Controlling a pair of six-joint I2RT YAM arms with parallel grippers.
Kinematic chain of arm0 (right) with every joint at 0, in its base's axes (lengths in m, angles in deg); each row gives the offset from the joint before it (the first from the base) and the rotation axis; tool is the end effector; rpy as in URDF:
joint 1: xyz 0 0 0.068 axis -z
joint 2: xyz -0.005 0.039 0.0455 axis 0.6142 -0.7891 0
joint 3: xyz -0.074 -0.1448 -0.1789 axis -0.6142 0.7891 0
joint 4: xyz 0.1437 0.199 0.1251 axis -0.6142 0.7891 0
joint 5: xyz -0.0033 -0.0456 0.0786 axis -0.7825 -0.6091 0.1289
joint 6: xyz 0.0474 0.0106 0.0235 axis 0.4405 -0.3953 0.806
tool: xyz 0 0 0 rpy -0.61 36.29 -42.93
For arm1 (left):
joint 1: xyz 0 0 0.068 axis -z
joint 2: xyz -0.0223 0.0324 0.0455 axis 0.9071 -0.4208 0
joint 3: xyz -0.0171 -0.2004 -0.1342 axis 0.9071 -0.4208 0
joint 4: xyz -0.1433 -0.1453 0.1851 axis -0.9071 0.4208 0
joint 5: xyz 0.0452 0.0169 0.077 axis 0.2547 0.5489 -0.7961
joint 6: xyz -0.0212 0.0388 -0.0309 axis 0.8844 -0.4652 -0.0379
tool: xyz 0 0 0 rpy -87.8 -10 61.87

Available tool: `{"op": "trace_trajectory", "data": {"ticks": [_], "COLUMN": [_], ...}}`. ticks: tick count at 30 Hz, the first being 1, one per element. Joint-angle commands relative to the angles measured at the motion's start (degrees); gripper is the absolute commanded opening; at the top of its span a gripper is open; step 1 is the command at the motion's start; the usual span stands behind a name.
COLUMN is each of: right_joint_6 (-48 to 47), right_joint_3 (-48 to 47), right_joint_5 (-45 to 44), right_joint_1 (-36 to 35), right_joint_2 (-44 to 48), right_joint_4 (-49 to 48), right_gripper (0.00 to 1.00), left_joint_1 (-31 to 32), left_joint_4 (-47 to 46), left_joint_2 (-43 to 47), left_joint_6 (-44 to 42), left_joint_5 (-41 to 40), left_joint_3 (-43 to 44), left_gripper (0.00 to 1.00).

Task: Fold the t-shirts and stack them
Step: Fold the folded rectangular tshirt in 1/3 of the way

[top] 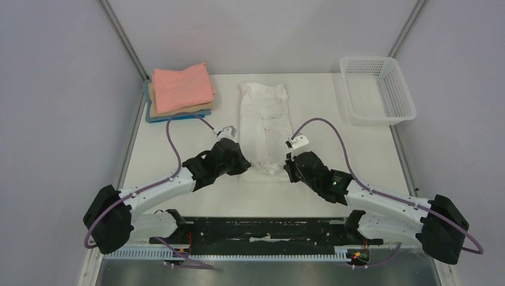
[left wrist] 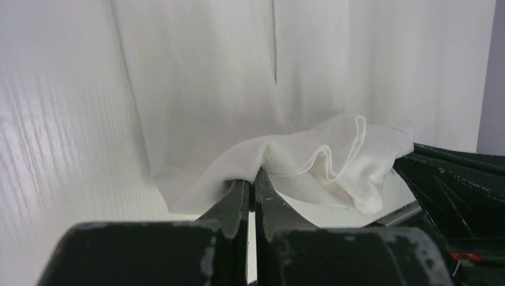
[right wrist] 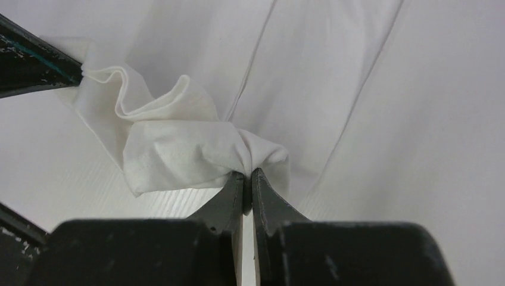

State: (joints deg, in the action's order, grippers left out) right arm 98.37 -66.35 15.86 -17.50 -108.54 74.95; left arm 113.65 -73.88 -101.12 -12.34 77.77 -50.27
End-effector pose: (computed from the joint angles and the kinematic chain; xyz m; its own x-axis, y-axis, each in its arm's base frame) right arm 0.1488 0.1942 0.1835 -0.5145 -0.1755 -0.8393 -0.4680 0.8777 0.1033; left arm 0.1797 -0.1953 0.1838 -0.7853 -0.2631 -0.5604 0.0929 0.8449 -0.5268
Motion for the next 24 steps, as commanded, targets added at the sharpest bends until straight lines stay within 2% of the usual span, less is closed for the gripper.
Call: {"op": "trace_trajectory", "data": {"ticks": [1,6,17,24], "right_joint_6": [-5.4,-8.3,-11.1,-11.4], "right_joint_3": [-5.3,-9.9,-17.6,-20.9], "right_joint_5": [0.9,1.7,14.4,19.6], "right_joint_1": [5.2,12.1,23.1,27.3], "right_joint_2": [-5.1,-12.1,-27.9,-36.1], "right_joint_4": [-10.3,-13.2,-19.7,-22.6], "right_gripper": [0.03,0.03,0.04,0.11], "left_joint_1": [-5.5,-10.1,-16.8,-20.1], "left_joint_4": [-4.3,-3.9,-0.4,1.2], "left_joint_2": [-6.7,-14.6,-30.9,-39.2], "left_joint_6": [-6.9,-9.1,-12.0,-11.3], "left_joint_5": [1.6,2.3,4.9,7.4], "left_joint_3": [7.1,14.6,28.2,33.3], "left_gripper": [0.02,0.02,0.02,0.03]}}
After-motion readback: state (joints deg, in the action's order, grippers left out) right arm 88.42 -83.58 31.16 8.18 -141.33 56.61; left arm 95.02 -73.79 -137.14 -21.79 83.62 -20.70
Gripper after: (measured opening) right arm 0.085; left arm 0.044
